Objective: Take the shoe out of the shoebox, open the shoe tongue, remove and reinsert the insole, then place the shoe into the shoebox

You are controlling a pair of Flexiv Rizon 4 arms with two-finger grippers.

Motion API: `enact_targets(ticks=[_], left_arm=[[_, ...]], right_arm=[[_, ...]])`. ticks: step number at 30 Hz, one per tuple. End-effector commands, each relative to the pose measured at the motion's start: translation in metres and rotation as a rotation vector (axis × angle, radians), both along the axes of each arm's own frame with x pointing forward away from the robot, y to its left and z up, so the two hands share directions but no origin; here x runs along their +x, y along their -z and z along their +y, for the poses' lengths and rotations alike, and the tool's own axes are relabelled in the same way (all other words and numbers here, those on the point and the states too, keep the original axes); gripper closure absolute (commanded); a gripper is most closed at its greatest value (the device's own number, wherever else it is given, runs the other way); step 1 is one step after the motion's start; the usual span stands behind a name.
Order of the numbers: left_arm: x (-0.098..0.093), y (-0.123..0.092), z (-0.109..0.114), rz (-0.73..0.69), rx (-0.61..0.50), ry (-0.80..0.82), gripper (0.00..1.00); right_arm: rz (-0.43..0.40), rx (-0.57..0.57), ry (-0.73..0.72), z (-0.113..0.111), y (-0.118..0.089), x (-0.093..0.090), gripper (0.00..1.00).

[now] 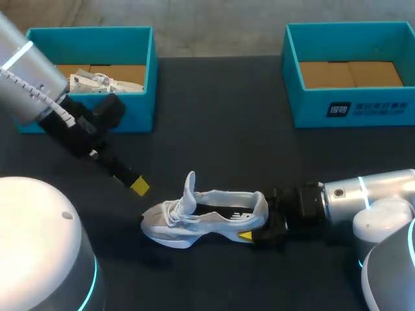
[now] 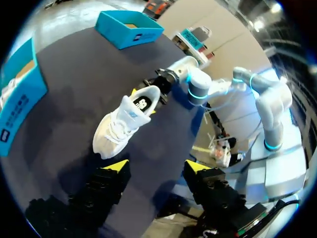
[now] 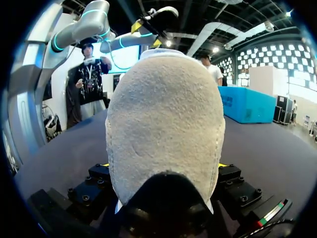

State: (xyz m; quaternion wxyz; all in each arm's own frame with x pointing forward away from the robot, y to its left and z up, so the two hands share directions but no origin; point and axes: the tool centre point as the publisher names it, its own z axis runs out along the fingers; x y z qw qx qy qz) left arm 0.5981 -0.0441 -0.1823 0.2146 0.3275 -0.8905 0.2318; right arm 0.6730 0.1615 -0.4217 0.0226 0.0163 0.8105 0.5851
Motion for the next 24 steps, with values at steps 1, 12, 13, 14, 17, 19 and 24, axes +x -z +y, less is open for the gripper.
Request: enact_targets(ticks=[1,12,13,14,17,19,24], left_arm=[[-0.005,-0.013,-0.008,-0.219,0.133,0.426,1.0],[-0.02,-0.03,-0.025,-0.353,0.251,0.813,1.0],[-0.02,-0.03,-0.025,-0.353,0.251,0.813,1.0],[-0.02,-0.03,-0.025,-0.353,0.251,0.813,1.0],[-0.02,-0.03,-0.025,-0.353,0.251,0.813,1.0],[-0.02,-0.03,-0.025,-0.353,0.251,0.813,1.0],[-0.02,-0.03,-0.025,-0.353,0.251,0.813,1.0]], right_arm=[[0.0,-0.003,0.001,0.0,0.0,0.0,1.0],[0.0,-0.003,0.001,0.0,0.0,0.0,1.0],[0.0,-0.003,0.001,0.0,0.0,0.0,1.0],[0.0,-0.003,0.001,0.0,0.0,0.0,1.0],[0.0,-0.003,0.001,0.0,0.0,0.0,1.0],[0.0,-0.003,0.001,0.0,0.0,0.0,1.0],[0.0,-0.003,0.001,0.0,0.0,0.0,1.0]])
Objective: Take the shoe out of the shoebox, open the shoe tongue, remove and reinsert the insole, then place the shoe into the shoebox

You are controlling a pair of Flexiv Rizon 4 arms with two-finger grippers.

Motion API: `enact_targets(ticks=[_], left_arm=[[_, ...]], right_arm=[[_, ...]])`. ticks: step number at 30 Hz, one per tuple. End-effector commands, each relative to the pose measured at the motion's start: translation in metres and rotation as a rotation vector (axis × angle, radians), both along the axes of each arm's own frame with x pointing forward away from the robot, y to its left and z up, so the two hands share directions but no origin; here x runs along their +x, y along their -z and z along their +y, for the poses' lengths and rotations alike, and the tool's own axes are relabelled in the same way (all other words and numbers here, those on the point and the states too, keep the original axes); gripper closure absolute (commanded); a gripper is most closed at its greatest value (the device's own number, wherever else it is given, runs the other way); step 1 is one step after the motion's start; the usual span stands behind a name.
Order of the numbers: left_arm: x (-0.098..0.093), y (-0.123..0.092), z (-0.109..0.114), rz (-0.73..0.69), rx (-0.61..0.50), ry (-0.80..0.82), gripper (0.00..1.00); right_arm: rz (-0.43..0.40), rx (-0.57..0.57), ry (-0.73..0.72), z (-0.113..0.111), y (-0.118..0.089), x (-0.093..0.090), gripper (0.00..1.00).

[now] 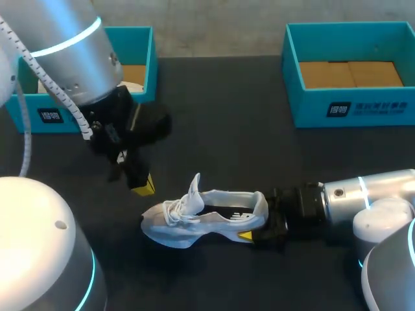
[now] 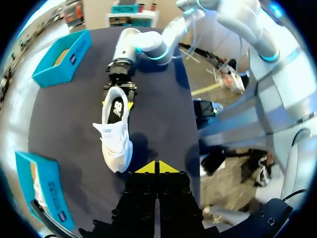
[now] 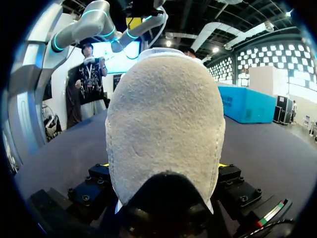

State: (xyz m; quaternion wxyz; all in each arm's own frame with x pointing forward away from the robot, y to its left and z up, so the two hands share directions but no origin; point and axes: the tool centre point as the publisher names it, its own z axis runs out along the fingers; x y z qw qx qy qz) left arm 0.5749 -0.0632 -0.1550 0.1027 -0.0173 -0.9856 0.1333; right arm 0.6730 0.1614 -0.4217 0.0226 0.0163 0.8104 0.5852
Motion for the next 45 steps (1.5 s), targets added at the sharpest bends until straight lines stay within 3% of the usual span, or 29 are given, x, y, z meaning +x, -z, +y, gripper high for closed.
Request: enact_targets(ticks=[1,4,5,7,8,13,19,27,36,45], left_arm=[[0.003,-0.003,-0.005,-0.039,0.112,0.112,1.0],[0.003,-0.003,-0.005,-0.039,0.112,0.112,1.0],[0.008,-0.004,-0.011,-0.071,0.118,0.102,1.0],[0.021,-0.002,-0.025,0.019,0.071,0.169,1.0],[0.028,0.0,-0.034,-0.048,0.1,0.133,1.0],[0.051,0.018,-0.068,-0.022,0.108,0.145,1.0],[0.061,0.047,-0.104,-0.092,0.177,0.135,1.0],[0.074,0.081,-0.135,-0.061,0.213,0.17,1.0],[0.082,0.107,-0.151,-0.033,0.217,0.195,1.0],[0.074,0.138,-0.146,-0.026,0.244,0.205,1.0]], right_arm=[[0.0,-0.003,0.001,0.0,0.0,0.0,1.0],[0.0,-0.003,0.001,0.0,0.0,0.0,1.0],[0.0,-0.003,0.001,0.0,0.0,0.0,1.0],[0.0,-0.003,0.001,0.0,0.0,0.0,1.0],[0.0,-0.003,0.001,0.0,0.0,0.0,1.0],[0.0,-0.003,0.001,0.0,0.0,0.0,1.0],[0.0,-0.003,0.001,0.0,0.0,0.0,1.0],[0.0,-0.003,0.001,0.0,0.0,0.0,1.0],[0.0,-0.003,0.001,0.0,0.0,0.0,1.0],[0.0,-0.003,0.001,0.0,0.0,0.0,1.0]])
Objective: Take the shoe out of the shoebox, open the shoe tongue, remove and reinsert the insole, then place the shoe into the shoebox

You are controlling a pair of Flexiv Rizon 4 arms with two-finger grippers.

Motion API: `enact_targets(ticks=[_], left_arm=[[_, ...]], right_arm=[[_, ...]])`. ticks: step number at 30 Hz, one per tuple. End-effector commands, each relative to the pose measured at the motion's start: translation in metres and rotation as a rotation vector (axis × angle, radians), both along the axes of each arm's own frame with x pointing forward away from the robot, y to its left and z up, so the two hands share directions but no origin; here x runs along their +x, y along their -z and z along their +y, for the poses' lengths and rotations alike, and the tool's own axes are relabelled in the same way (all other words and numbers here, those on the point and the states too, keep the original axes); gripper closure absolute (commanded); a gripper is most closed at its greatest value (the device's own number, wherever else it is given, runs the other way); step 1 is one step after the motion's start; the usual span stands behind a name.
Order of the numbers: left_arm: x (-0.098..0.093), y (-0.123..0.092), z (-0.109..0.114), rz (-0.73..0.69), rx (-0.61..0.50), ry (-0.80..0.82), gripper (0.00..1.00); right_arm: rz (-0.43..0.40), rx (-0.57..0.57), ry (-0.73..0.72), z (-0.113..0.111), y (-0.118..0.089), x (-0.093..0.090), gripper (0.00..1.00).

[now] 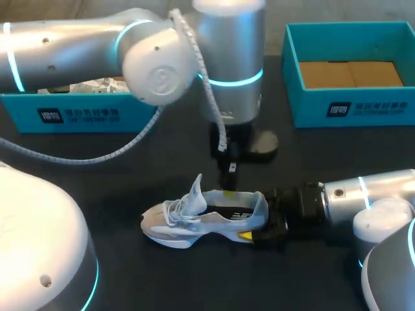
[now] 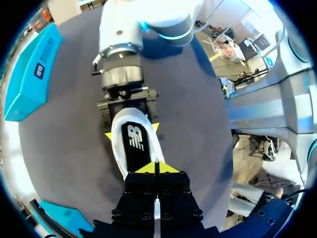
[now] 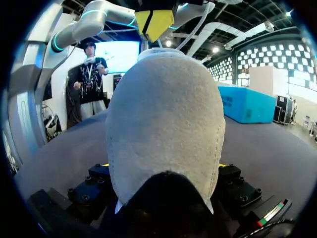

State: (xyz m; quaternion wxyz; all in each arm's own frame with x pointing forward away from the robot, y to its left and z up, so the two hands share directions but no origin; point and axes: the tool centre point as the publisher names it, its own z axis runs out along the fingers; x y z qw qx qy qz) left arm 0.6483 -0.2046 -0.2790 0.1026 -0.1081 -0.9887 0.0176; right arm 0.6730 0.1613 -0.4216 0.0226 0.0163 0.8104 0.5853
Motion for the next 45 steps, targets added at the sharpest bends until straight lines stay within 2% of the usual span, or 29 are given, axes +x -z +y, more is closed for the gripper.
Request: enact_targets(ticks=[1,22,32,45], left_arm=[[0.0,0.017,-0.003,0.0,0.036,-0.003,1.0],[0.02,0.069,0.014,0.006,0.047,-0.036,1.0],[-0.006,0.088,0.034,0.093,0.077,-0.038,1.0],[-0.012,0.098,0.039,0.132,0.07,-0.058,1.0]], right_arm=[[0.0,-0.003,0.001,0.0,0.0,0.0,1.0],[0.0,-0.003,0.001,0.0,0.0,0.0,1.0],[0.0,-0.003,0.001,0.0,0.0,0.0,1.0],[0.0,-0.003,0.001,0.0,0.0,0.0,1.0]])
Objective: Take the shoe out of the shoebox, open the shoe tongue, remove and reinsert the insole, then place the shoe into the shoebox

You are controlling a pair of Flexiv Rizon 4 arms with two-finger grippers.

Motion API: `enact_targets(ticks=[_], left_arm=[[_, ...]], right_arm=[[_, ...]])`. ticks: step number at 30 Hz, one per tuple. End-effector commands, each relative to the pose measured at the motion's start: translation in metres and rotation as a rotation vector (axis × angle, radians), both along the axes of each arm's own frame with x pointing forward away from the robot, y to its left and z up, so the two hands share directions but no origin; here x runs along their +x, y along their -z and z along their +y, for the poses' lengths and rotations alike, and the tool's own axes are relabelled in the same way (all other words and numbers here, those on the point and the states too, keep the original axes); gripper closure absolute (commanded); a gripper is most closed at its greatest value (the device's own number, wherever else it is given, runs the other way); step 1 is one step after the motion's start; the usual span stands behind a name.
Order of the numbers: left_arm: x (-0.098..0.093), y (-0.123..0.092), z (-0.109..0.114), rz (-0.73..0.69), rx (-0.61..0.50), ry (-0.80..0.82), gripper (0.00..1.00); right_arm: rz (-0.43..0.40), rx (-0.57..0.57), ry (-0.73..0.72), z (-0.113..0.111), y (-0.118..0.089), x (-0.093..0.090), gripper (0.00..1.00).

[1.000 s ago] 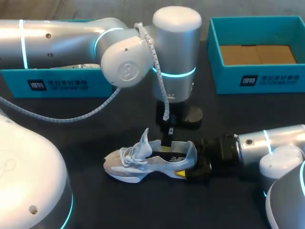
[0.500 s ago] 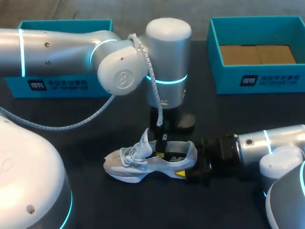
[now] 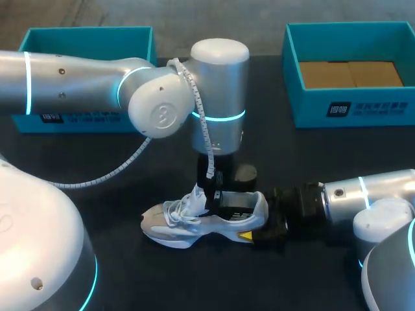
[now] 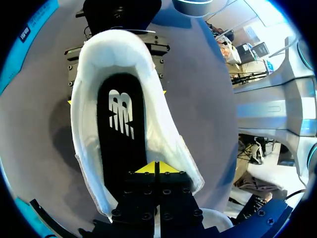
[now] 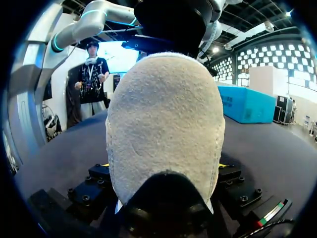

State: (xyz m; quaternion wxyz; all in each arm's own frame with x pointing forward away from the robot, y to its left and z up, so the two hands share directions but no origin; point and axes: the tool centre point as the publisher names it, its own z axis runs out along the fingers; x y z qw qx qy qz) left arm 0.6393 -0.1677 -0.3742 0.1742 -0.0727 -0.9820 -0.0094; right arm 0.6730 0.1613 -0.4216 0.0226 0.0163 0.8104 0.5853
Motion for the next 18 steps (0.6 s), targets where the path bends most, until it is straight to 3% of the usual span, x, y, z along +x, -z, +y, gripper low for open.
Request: enact_targets(ticks=[1,12,18], left_arm=[[-0.003,0.005,0.002,-0.008,-0.006,0.003,1.0],[-0.009,0.015,0.003,-0.052,-0.015,-0.006,1.0],[0.003,0.024,-0.001,-0.072,-0.032,-0.005,1.0]], right_arm=[[0.0,-0.003,0.001,0.0,0.0,0.0,1.0],[0.0,-0.003,0.001,0.0,0.0,0.0,1.0],[0.0,-0.003,0.001,0.0,0.0,0.0,1.0]])
